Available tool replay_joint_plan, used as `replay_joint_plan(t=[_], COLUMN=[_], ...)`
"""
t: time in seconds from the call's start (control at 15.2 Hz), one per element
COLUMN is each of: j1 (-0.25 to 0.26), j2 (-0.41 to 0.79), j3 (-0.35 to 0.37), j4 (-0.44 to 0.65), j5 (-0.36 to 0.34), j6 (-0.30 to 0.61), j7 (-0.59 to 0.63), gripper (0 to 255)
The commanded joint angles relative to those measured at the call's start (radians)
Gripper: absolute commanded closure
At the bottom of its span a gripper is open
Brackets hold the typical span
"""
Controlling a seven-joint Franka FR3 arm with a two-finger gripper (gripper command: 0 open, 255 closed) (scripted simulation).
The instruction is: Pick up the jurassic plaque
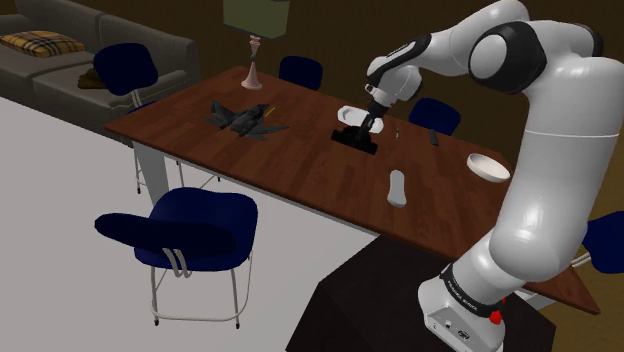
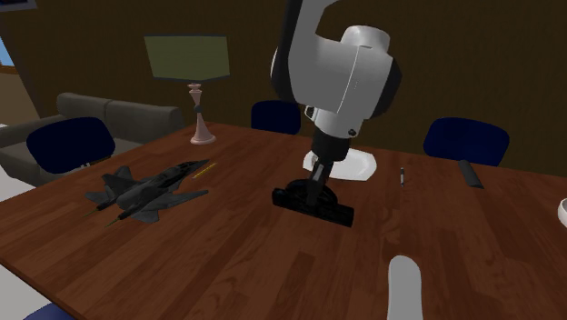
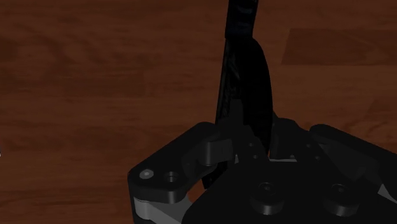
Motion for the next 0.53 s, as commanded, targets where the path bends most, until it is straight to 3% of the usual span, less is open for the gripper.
replay_joint_plan(t=[0.0,0.46], j1=[0.004,0.012], j2=[-0.015,-0.054], j3=[-0.006,-0.020], j4=[0.006,0.021], j5=[-0.012,-0.041], j6=[-0.019,-0.067], j7=[0.011,0.038], gripper=[255,255])
